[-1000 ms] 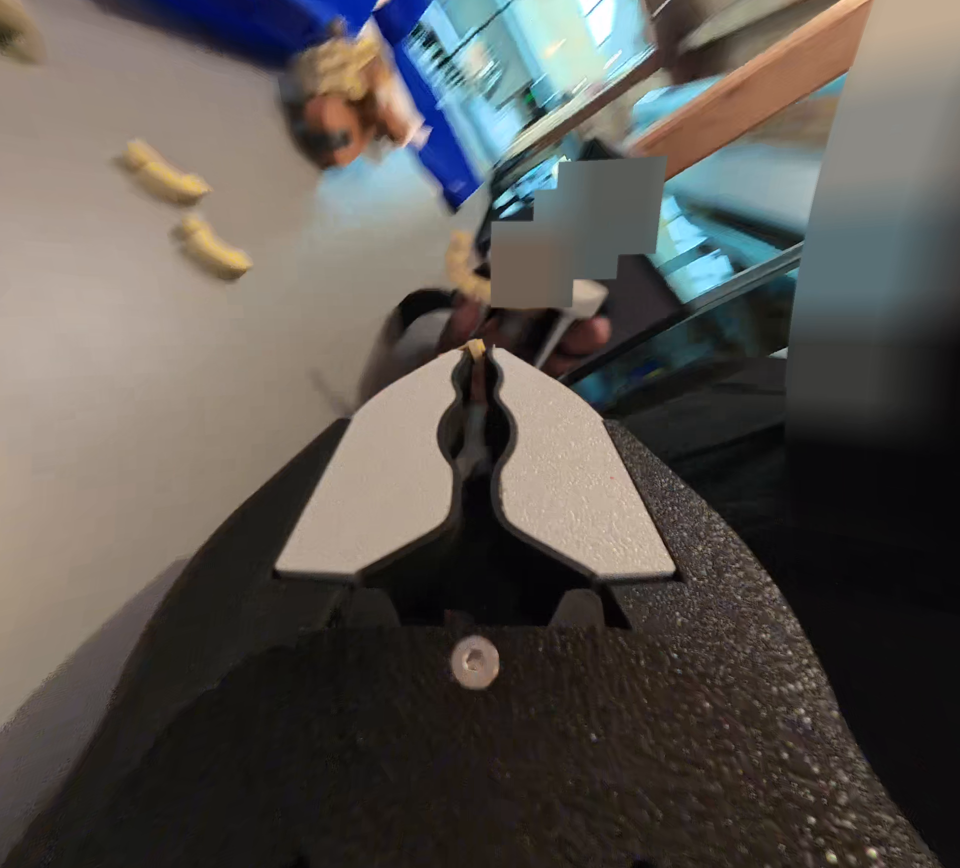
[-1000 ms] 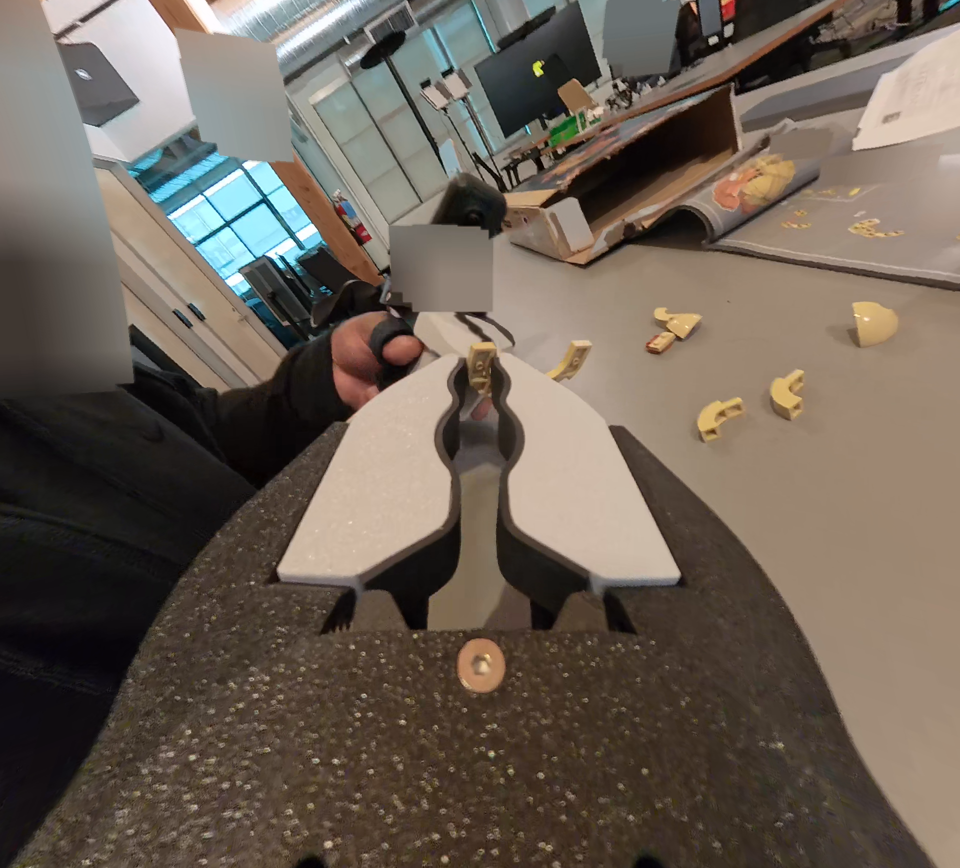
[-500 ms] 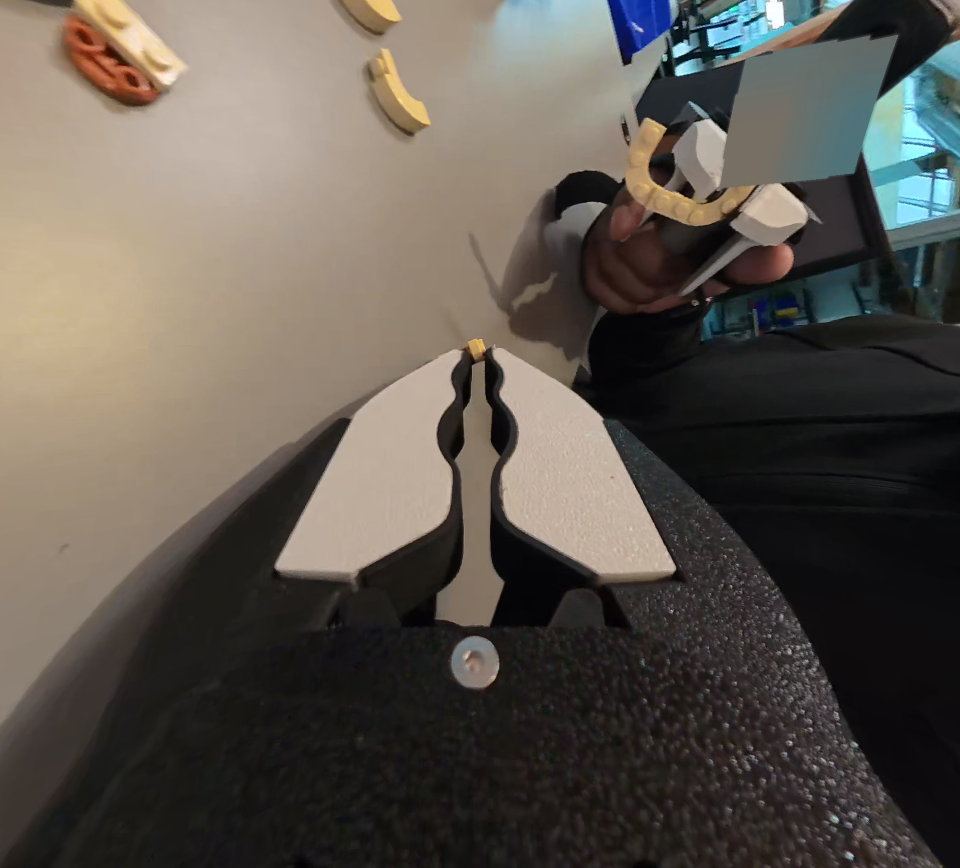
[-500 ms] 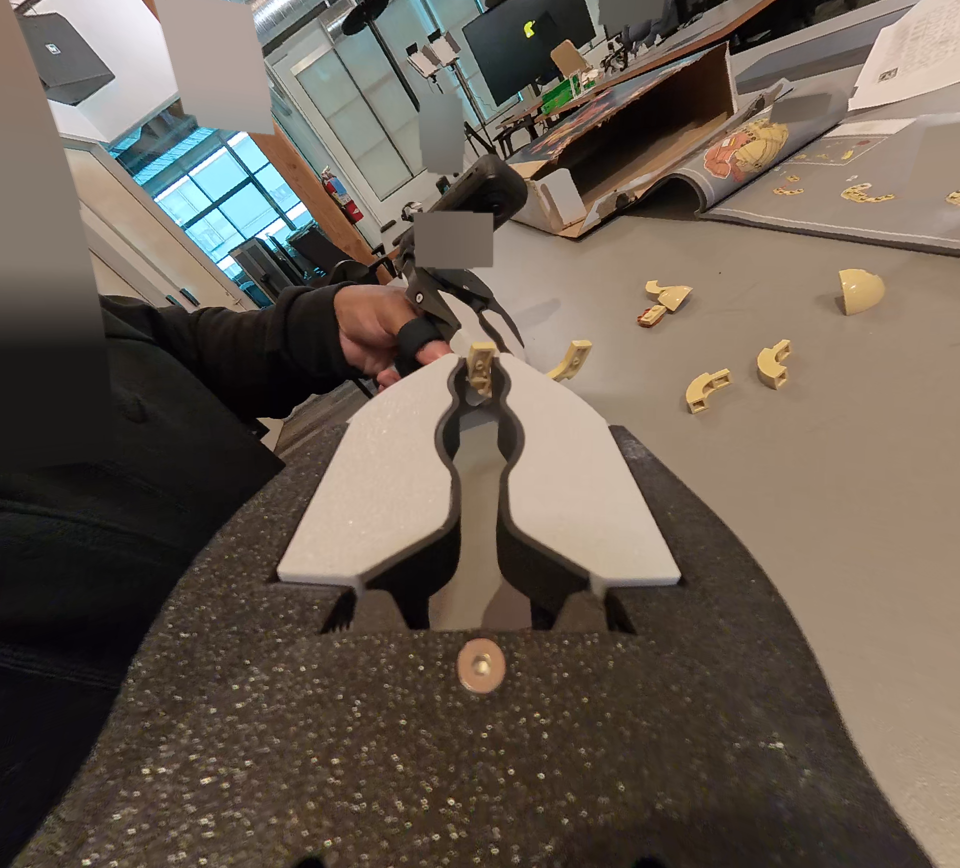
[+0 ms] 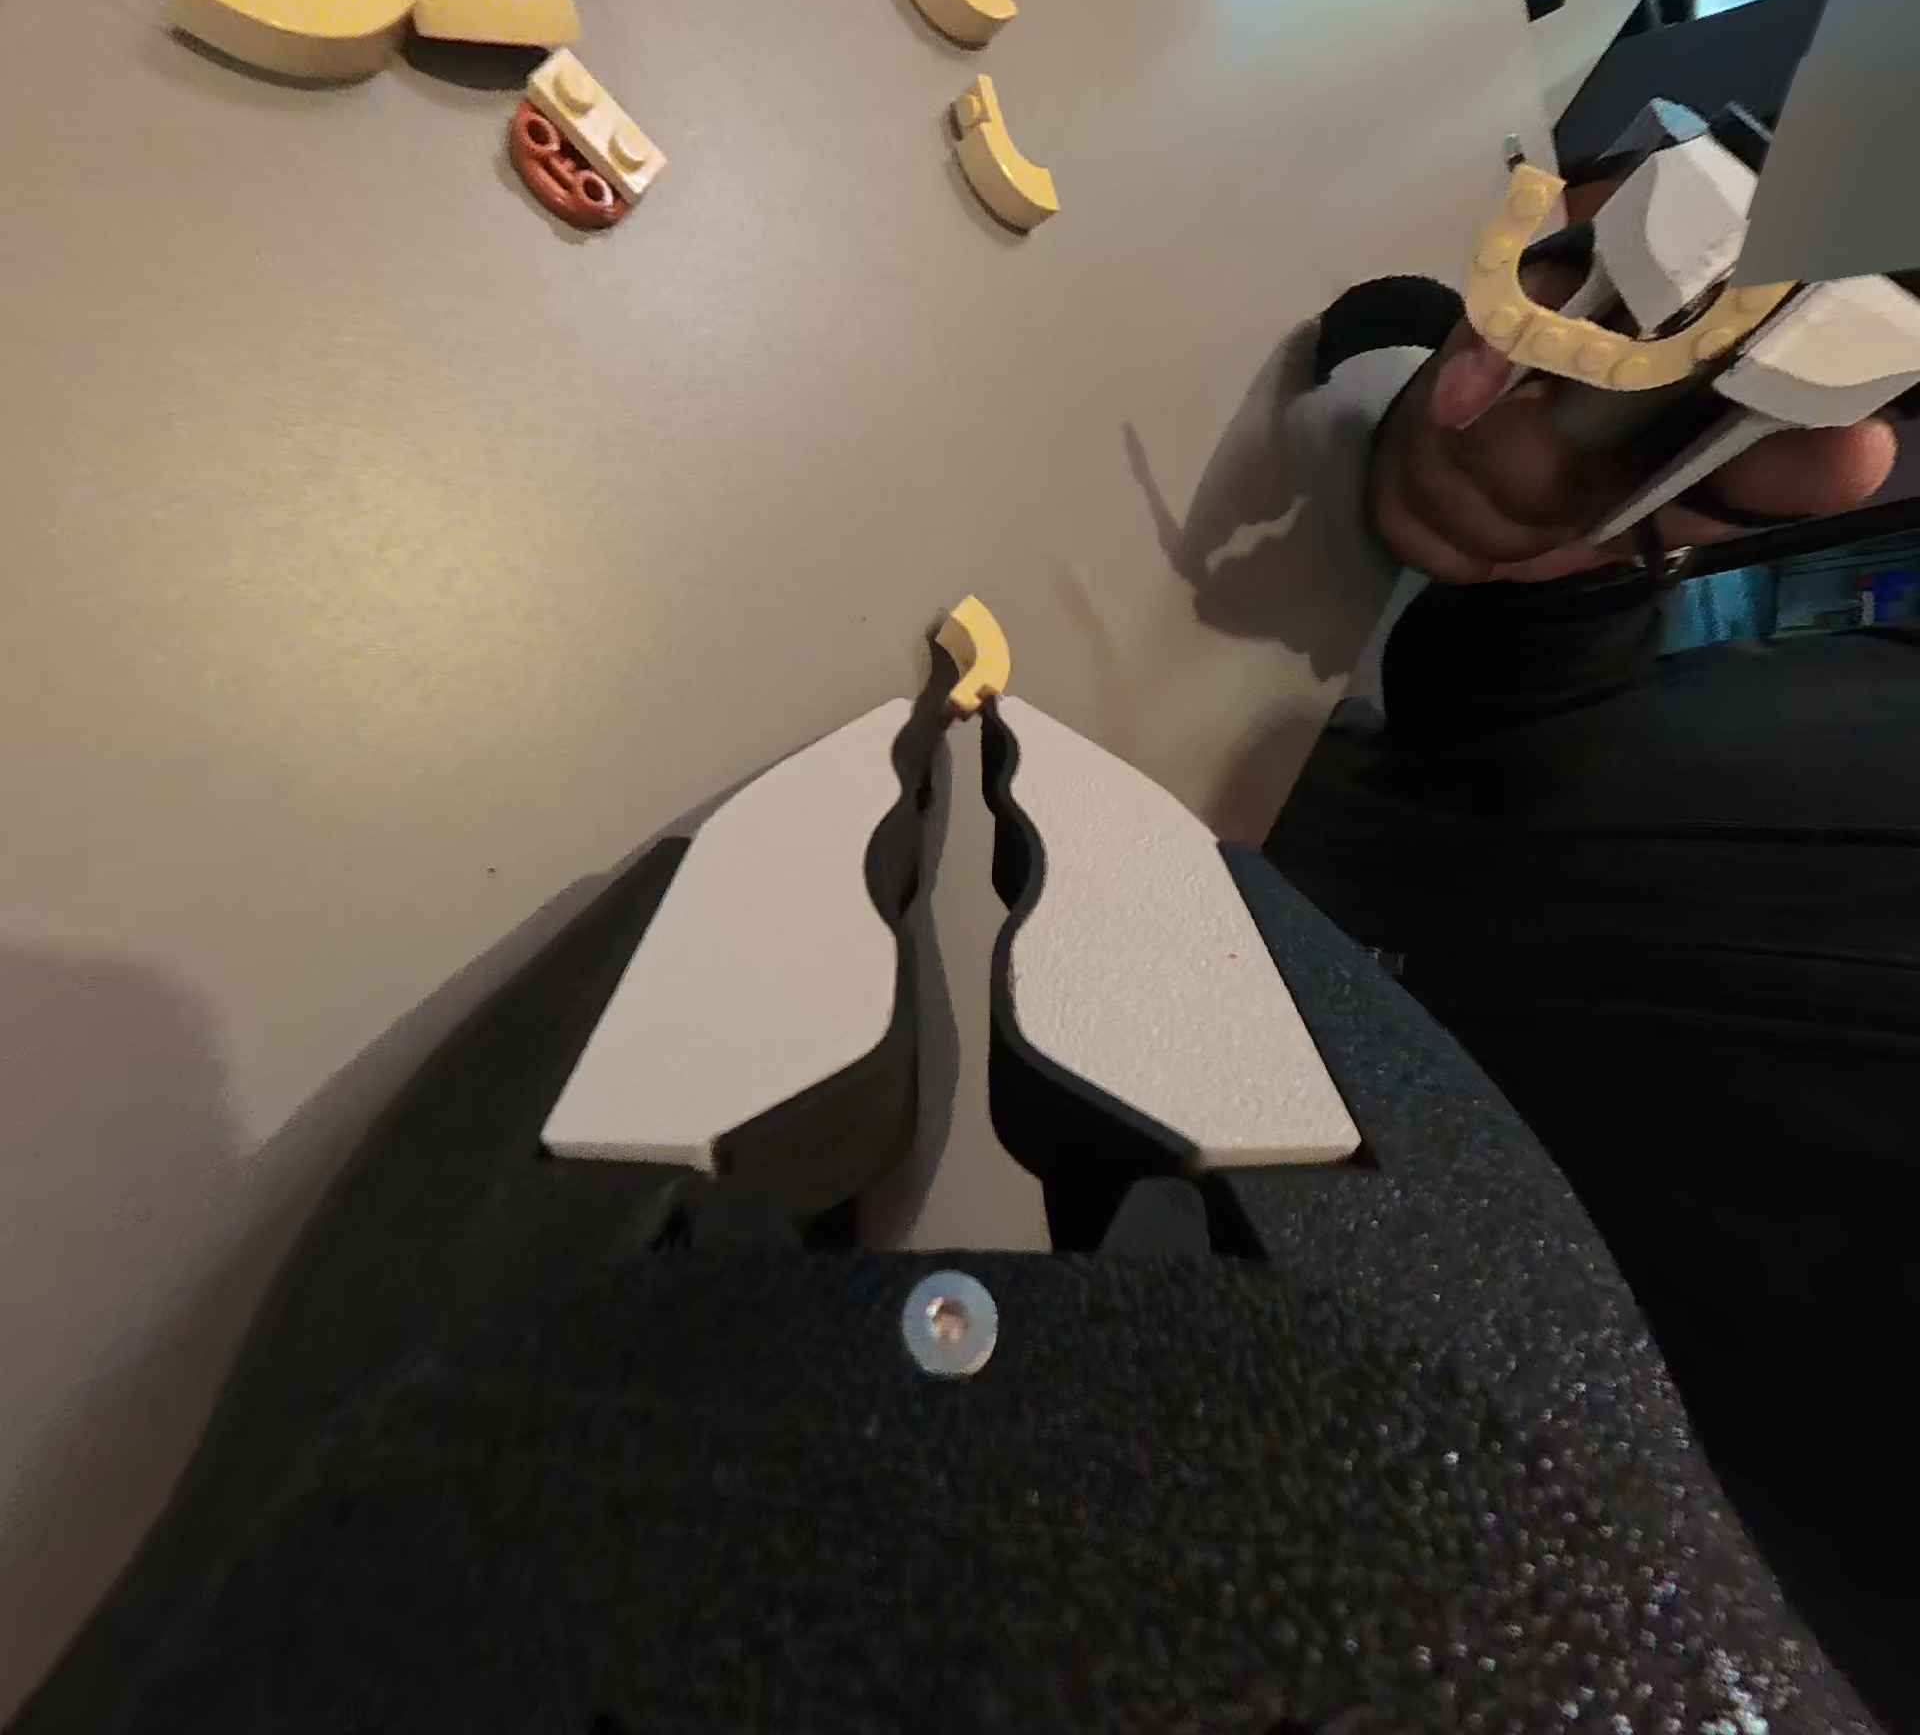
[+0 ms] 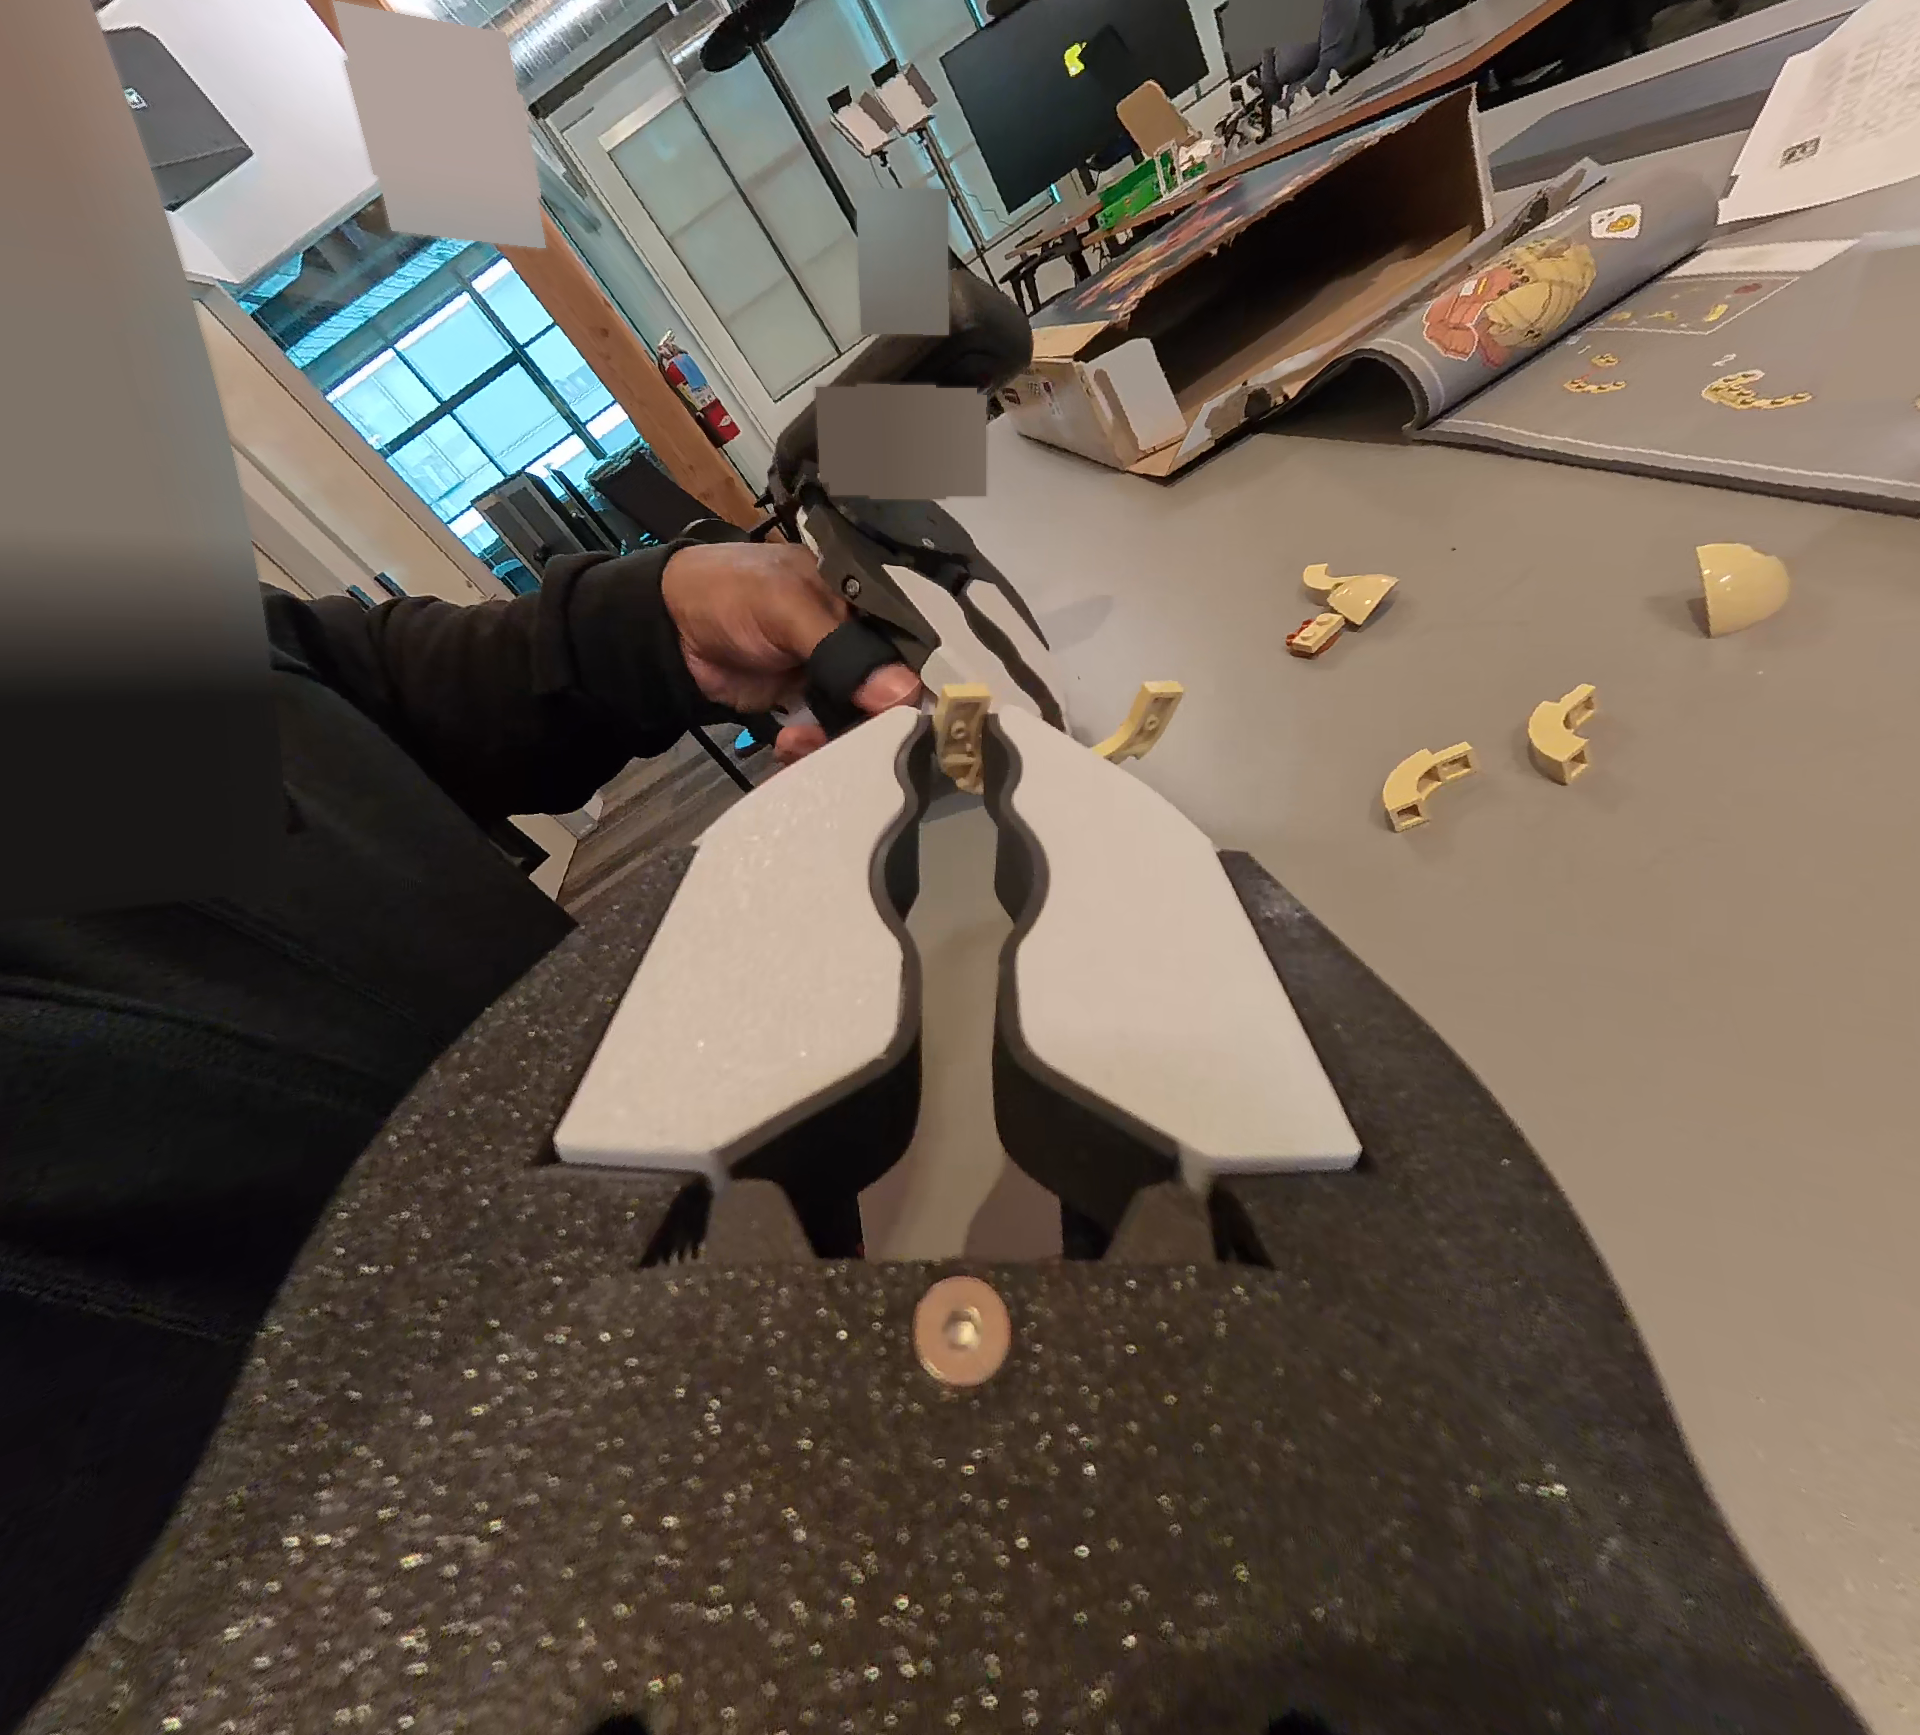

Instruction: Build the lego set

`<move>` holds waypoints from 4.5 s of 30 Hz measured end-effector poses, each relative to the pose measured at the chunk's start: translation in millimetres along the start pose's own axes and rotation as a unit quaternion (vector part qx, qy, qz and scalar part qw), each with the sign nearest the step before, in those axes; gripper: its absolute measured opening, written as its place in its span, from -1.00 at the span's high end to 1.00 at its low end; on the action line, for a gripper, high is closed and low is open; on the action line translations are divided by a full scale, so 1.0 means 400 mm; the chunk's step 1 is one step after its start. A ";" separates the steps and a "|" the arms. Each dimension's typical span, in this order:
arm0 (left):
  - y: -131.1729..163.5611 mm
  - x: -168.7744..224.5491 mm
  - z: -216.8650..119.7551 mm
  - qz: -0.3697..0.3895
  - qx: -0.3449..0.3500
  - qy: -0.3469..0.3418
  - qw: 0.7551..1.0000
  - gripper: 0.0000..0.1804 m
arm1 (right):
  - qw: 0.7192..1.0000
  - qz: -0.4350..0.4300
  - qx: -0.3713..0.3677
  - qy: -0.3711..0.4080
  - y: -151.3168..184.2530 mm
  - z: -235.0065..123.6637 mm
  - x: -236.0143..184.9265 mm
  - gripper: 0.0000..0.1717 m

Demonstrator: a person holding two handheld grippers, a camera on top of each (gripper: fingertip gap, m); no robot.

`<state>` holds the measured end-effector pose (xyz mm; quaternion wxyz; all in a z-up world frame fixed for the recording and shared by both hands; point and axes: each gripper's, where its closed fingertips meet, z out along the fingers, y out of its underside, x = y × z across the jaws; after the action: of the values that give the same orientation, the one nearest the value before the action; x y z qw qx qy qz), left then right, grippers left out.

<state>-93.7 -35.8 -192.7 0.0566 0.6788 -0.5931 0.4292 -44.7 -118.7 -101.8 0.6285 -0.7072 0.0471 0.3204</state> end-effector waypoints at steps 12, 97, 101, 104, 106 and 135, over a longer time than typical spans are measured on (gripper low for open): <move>-0.012 -0.005 -0.029 0.252 -0.020 -0.103 0.962 0.64 | 1.000 -0.001 0.007 -0.004 -0.004 -0.003 -0.003 0.90; -0.081 -0.022 0.027 0.163 -0.064 -0.007 0.985 0.71 | 0.999 0.006 0.013 -0.039 -0.008 -0.009 -0.016 0.90; -0.077 -0.033 0.010 0.207 -0.061 -0.073 0.974 0.67 | 0.999 0.007 0.013 -0.040 -0.008 -0.010 -0.016 0.90; -0.074 -0.039 -0.001 0.218 -0.059 -0.103 0.969 0.67 | 0.999 0.007 0.014 -0.040 -0.008 -0.010 -0.016 0.90; -0.080 -0.055 -0.008 0.212 -0.057 -0.118 0.968 0.67 | 0.999 0.006 0.011 -0.041 -0.006 -0.008 -0.017 0.90; -0.165 0.309 -0.011 0.695 0.258 -0.257 0.619 0.93 | 0.978 0.134 0.015 -0.157 -0.015 0.025 -0.061 0.90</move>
<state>-48.3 -107.5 -81.2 -0.5913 0.1331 -0.7432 0.2835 -64.8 -116.6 -84.2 0.5897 -0.6261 0.0473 0.5080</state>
